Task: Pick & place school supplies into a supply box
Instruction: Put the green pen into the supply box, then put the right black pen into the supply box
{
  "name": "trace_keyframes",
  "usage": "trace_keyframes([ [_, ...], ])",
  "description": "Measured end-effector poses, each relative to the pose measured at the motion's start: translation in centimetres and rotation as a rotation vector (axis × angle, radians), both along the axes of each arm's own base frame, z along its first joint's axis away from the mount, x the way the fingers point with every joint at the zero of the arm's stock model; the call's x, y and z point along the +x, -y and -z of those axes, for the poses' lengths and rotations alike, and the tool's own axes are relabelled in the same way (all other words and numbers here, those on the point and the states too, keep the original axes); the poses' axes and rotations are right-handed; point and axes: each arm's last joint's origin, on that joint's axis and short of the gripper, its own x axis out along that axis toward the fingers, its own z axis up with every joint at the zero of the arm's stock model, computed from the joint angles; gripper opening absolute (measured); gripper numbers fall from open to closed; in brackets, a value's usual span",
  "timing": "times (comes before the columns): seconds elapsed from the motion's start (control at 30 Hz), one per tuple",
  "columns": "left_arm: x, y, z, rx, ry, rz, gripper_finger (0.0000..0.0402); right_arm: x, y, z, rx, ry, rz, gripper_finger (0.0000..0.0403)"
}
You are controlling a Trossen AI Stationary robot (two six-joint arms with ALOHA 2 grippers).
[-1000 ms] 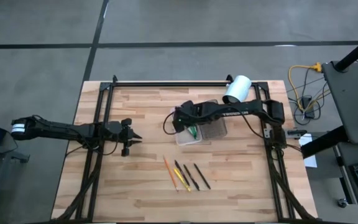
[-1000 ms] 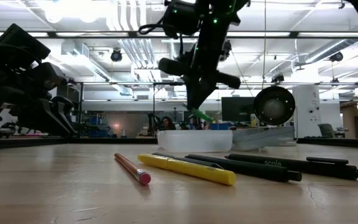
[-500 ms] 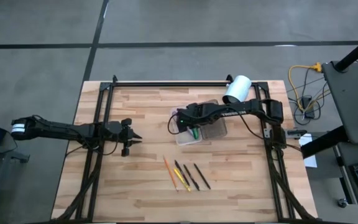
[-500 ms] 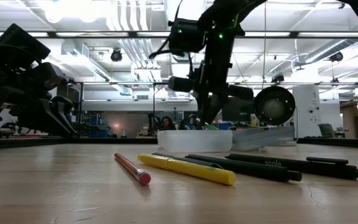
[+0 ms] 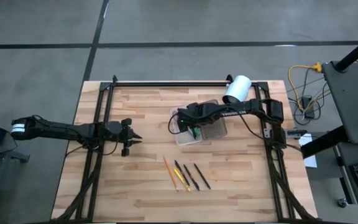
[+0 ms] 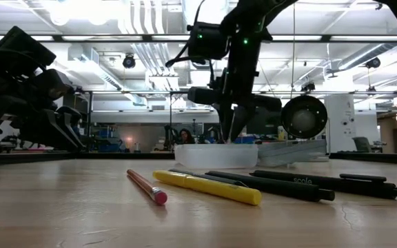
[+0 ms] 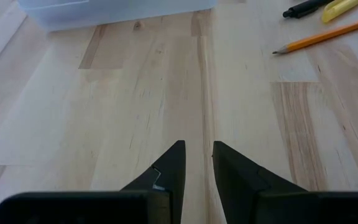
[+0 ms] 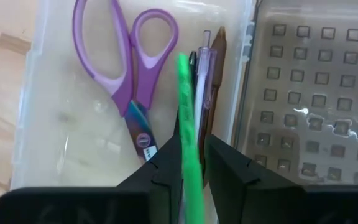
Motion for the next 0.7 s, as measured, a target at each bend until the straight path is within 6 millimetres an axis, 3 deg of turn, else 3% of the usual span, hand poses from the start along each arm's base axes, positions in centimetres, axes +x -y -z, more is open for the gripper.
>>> trace_keyframes([
  [0.37, 0.0, 0.0, 0.0, 0.000, 0.000, 0.001, 0.0067, 0.3, 0.0, -0.4, 0.002, 0.008, -0.038, 0.0088],
  [0.7, 0.0, 0.0, 0.0, 0.000, 0.000, 0.000, 0.0066, 0.8, -0.7, -1.6, 0.051, 0.047, -0.110, 0.0076],
])
